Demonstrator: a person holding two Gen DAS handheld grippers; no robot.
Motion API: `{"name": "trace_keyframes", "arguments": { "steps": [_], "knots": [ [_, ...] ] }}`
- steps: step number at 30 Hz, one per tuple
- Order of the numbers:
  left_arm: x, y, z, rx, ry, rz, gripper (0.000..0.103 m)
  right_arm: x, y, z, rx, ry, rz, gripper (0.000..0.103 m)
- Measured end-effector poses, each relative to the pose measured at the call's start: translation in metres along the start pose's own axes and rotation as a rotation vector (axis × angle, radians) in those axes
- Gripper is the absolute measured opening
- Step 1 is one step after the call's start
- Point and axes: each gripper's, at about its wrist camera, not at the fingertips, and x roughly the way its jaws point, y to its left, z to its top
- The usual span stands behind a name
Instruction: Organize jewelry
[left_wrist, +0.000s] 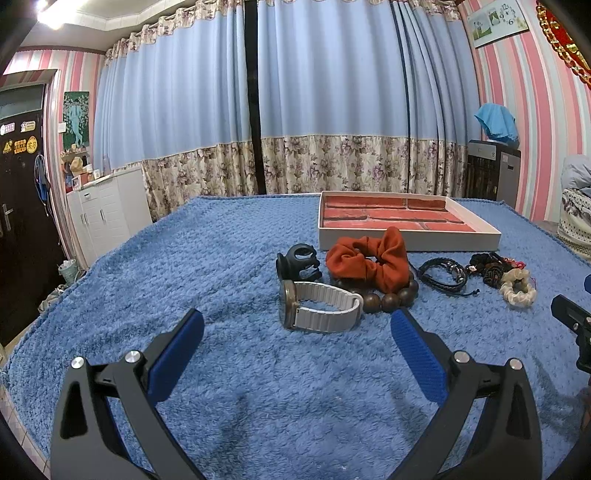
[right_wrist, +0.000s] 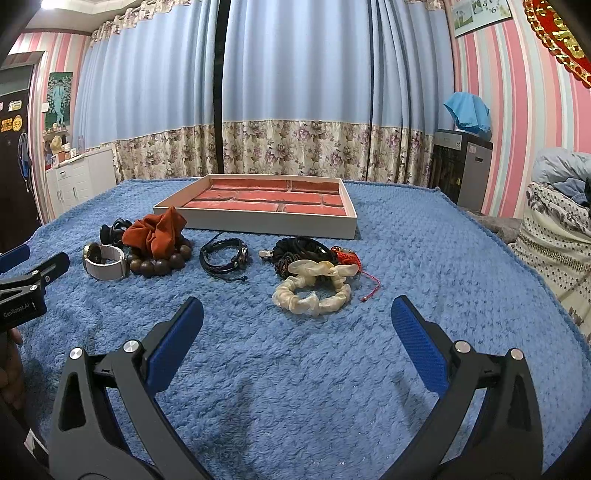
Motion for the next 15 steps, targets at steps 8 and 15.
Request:
{"name": "trace_keyframes", "arguments": {
  "steps": [8,15],
  "knots": [
    [0.000,0.000,0.000,0.008,0.015,0.002,0.099,0.000,-0.002,0.002,0.012,-0.003,-0.006,0.099],
    [0.000,-0.008,0.020,0.004,0.016,-0.018,0.099,0.001,-0.010,0.025,0.043,0.004,-0.005,0.099]
  ]
}}
